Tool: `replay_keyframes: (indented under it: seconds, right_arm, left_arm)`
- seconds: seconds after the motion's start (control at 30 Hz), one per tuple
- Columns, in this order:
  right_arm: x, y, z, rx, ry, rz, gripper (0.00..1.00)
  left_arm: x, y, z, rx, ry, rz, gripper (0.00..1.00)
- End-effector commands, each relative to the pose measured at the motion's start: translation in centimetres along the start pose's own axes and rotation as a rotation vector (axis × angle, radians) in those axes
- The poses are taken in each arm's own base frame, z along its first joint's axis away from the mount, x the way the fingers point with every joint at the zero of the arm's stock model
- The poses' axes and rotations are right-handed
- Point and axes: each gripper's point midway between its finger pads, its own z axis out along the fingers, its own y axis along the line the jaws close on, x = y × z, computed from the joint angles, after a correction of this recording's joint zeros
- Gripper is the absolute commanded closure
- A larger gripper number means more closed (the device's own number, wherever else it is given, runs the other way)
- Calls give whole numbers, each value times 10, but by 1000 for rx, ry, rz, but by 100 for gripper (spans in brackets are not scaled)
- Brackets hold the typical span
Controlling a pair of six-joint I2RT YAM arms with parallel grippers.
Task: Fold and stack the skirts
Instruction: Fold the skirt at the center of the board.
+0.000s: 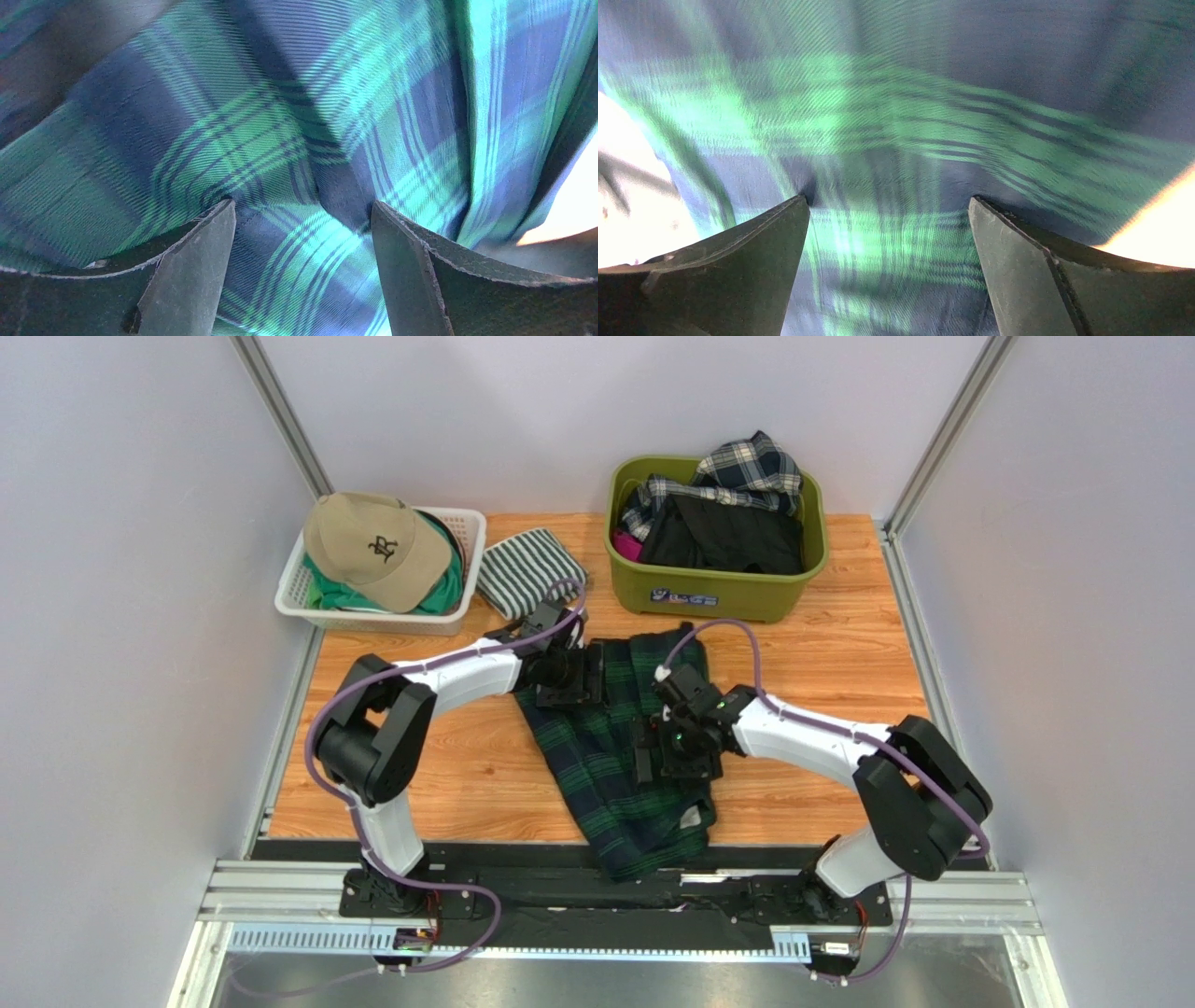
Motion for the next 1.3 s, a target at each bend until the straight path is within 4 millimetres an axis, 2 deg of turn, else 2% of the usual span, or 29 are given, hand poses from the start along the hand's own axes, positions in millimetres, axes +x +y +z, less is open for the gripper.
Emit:
replay_keyframes:
  seconds: [0.0,0.07,0.1,0.17,0.2,0.27,0.3,0.37,0.4,0.43,0.5,0.53,0.6,0.63,0.67,0.73,0.77,0.8,0.87,0.93,1.0,1.03,1.07,1.13,1.27]
  right_arm:
    - [-76,-29,-20,111,-203,-122,5]
    - [-82,-36,-28,146,-206,-196,5]
    - [-89,-40,-34,177,-229,-215,5]
    - [-93,-44,-43,195,-244,-237,4]
    - [-98,-39,-53,177,-279,-240,4]
    - [-105,-27,-68,134,-337,-241,4]
    - [-109,-20,-85,108,-391,-244,4]
    - [-115,-13,-104,91,-448,-230,4]
    - [-114,-10,-113,76,-470,-195,4]
    - [-109,-9,-126,66,-482,-177,4]
    - [-93,-7,-133,33,-458,-110,4]
    - [-82,-1,-140,-20,-446,-103,4]
    - [-53,-8,-134,-25,-350,-51,5]
    - [-44,-11,-133,-21,-329,-2,5]
    - [-36,-14,-135,-22,-326,24,5]
    - [-13,-27,-121,6,-261,100,5]
    - [-7,-32,-120,13,-254,125,4]
    - [6,-41,-110,37,-217,154,4]
    - [13,-49,-103,58,-206,198,4]
    - [20,-61,-89,91,-183,234,4]
    - [15,-68,-76,94,-186,275,4]
    - [20,-76,-65,111,-171,290,4]
    - [15,-82,-60,125,-183,300,4]
    - [8,-89,-44,138,-189,299,5]
    - [-18,-99,-29,145,-206,313,5]
  left_arm:
    - [37,36,-11,-120,61,-70,20]
    - [39,31,-21,-91,44,-88,20]
    - [51,35,-22,-92,59,-118,20]
    - [56,29,-29,-51,48,-142,20]
    - [71,30,-29,-55,68,-168,20]
    - [80,24,-33,-36,66,-180,20]
    - [97,18,-32,-35,95,-181,20]
    - [110,11,-38,-34,108,-172,20]
    - [124,3,-40,-30,130,-165,20]
    - [129,-3,-47,-16,130,-159,20]
    - [139,-15,-54,4,132,-146,20]
    - [137,-21,-63,26,113,-141,20]
    - [130,-27,-74,44,73,-131,20]
    - [125,-28,-84,52,45,-123,20]
    - [113,-31,-91,47,-3,-112,20]
    - [101,-33,-107,46,-51,-66,16]
    - [87,-38,-114,47,-99,-46,15]
    - [81,-40,-117,52,-117,-8,12]
    - [62,-40,-121,8,-174,14,9]
    - [59,-38,-111,-28,-152,51,9]
    - [53,-45,-105,-17,-142,82,9]
    - [56,-43,-93,-31,-111,86,9]
    - [55,-47,-88,-9,-86,85,9]
    - [60,-41,-70,-21,-33,83,9]
    - [73,-19,-45,-58,43,41,10]
